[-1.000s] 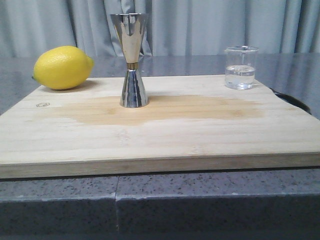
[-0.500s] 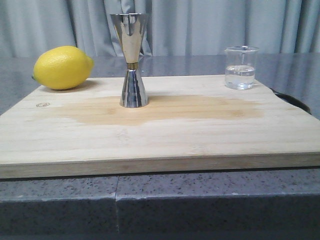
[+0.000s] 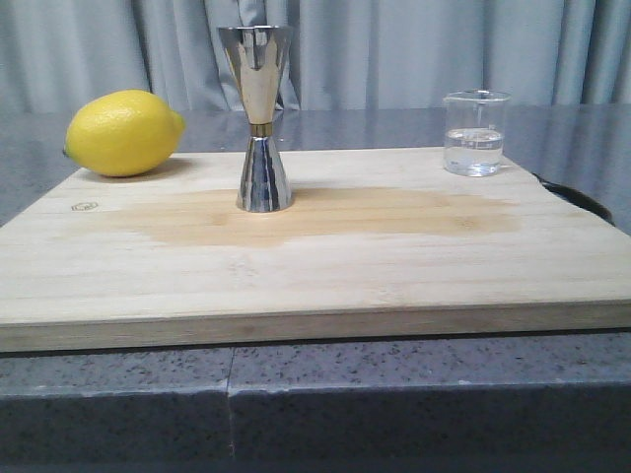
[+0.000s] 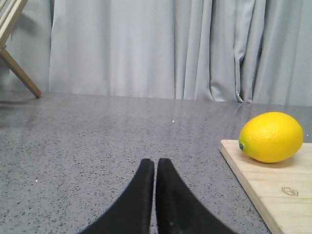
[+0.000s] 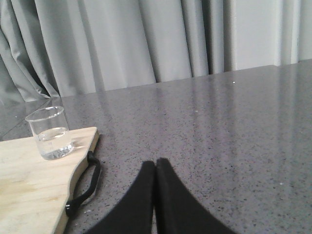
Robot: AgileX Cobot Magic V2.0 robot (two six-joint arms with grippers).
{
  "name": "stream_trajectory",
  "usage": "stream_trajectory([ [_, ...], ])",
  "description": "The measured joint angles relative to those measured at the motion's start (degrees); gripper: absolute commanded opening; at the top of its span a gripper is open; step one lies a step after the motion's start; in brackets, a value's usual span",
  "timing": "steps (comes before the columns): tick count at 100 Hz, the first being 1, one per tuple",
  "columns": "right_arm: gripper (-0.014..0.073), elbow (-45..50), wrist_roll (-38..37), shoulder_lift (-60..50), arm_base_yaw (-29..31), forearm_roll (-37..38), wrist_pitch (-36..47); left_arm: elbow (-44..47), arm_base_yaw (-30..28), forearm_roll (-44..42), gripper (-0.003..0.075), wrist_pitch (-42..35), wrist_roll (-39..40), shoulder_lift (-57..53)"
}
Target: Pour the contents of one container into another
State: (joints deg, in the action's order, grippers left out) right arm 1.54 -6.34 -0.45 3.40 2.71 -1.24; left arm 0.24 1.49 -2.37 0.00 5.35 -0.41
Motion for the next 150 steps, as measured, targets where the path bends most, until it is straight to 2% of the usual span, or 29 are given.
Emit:
stream_trajectory([
  [10,-0.0071,-0.1,0.0,0.0,0.0,0.0,-0.6,-0.3,0.0,0.0,-0.0019,-0.7,0.0,0.0],
  [23,-0.0071,-5.0,0.0,0.0,0.0,0.0,-6.6,-2.7,0.0,0.0,-0.0019,0.0,0.0,0.0],
  [39,-0.0071,-14.4,1.9,2.3,0.0,1.1,-15.0,-10.4,0.0,0.0,-0.0019,4.9,0.0,0.9],
  [62,-0.0071,-26.9,8.5,11.8,0.0,1.6,-23.7,-22.7,0.0,-1.1,-0.0019,12.3,-0.7,10.7],
  [85,-0.0071,-30.4,9.5,17.5,0.0,1.7,-24.0,-27.3,0.0,-1.3,-0.0019,12.3,-1.1,17.6],
  [150,-0.0070,-30.4,9.6,17.5,0.0,1.7,-24.3,-27.3,0.0,-1.3,-0.0019,12.3,-1.2,18.3],
])
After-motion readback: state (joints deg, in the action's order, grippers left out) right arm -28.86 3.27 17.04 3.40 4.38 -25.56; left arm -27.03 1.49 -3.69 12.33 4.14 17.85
